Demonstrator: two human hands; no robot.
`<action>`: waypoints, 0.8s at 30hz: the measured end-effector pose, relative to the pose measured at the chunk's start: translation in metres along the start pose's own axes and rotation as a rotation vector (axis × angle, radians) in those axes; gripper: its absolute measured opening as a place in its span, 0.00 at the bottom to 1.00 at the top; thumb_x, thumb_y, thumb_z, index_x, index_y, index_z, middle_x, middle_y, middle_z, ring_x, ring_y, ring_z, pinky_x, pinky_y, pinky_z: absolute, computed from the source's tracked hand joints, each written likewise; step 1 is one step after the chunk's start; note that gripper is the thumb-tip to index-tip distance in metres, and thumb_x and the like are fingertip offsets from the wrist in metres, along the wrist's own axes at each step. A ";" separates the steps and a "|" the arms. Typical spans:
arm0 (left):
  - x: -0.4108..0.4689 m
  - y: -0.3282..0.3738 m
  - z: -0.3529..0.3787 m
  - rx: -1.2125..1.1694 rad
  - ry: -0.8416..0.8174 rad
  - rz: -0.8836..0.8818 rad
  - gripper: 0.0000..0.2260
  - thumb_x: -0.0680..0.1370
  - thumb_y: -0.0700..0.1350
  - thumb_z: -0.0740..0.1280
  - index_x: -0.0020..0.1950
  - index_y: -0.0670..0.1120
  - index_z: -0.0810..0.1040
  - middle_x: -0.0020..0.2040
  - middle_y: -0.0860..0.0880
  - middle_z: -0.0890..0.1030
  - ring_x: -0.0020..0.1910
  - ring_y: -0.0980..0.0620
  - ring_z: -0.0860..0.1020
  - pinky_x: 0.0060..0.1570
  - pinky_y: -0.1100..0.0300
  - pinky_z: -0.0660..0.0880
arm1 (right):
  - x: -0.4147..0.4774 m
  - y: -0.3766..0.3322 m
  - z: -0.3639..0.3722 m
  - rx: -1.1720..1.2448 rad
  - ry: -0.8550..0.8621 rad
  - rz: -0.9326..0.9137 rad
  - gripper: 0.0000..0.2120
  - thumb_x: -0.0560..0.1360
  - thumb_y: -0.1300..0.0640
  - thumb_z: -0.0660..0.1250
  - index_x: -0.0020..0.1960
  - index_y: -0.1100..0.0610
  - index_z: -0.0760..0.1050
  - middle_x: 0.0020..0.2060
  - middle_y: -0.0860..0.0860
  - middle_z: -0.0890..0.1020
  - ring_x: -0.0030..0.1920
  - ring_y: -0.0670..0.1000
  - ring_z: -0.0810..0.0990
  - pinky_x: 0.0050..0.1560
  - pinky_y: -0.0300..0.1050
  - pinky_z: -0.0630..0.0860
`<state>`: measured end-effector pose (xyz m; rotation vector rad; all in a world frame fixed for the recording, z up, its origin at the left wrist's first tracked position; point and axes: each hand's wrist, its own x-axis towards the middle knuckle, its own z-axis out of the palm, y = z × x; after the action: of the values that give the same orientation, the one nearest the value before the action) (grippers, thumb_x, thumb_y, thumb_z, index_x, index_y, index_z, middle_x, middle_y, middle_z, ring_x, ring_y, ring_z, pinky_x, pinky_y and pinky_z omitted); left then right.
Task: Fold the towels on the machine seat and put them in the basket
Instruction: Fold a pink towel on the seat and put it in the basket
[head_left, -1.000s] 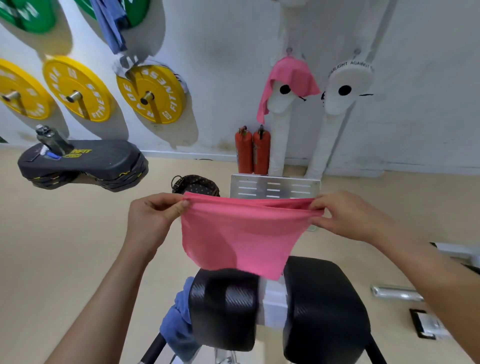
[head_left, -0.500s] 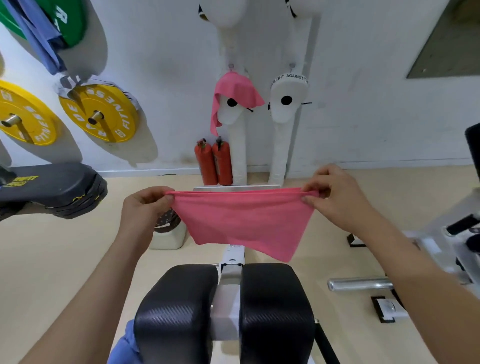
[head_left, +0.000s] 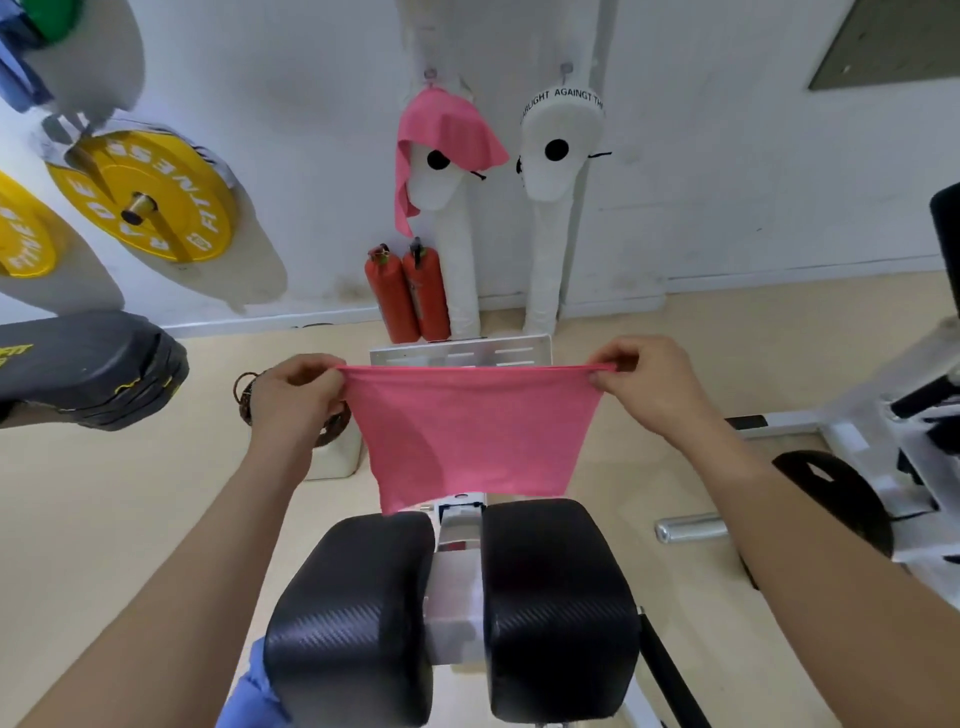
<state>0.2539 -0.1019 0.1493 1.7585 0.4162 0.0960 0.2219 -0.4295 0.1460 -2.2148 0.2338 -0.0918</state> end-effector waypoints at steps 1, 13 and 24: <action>0.000 0.006 -0.004 -0.007 0.016 0.052 0.10 0.72 0.33 0.64 0.42 0.45 0.82 0.35 0.47 0.80 0.36 0.47 0.76 0.35 0.61 0.75 | -0.004 -0.007 -0.003 0.023 0.045 -0.037 0.09 0.68 0.67 0.72 0.41 0.53 0.82 0.37 0.47 0.83 0.42 0.48 0.81 0.46 0.39 0.76; -0.083 -0.129 -0.098 0.418 -0.451 0.218 0.19 0.68 0.29 0.70 0.37 0.56 0.84 0.37 0.60 0.83 0.35 0.63 0.79 0.40 0.76 0.71 | -0.187 0.072 0.083 -0.285 0.106 0.092 0.09 0.67 0.67 0.73 0.37 0.54 0.80 0.40 0.47 0.76 0.42 0.47 0.76 0.46 0.42 0.71; -0.103 -0.232 -0.117 0.781 -0.846 0.430 0.12 0.71 0.35 0.72 0.43 0.53 0.84 0.38 0.67 0.80 0.43 0.66 0.76 0.45 0.70 0.71 | -0.251 0.130 0.151 -0.294 -0.065 0.465 0.07 0.74 0.64 0.66 0.46 0.55 0.81 0.41 0.49 0.81 0.42 0.48 0.79 0.44 0.37 0.72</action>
<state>0.0722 0.0123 -0.0295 2.4133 -0.6309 -0.5623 -0.0187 -0.3386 -0.0450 -2.3857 0.7586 0.2854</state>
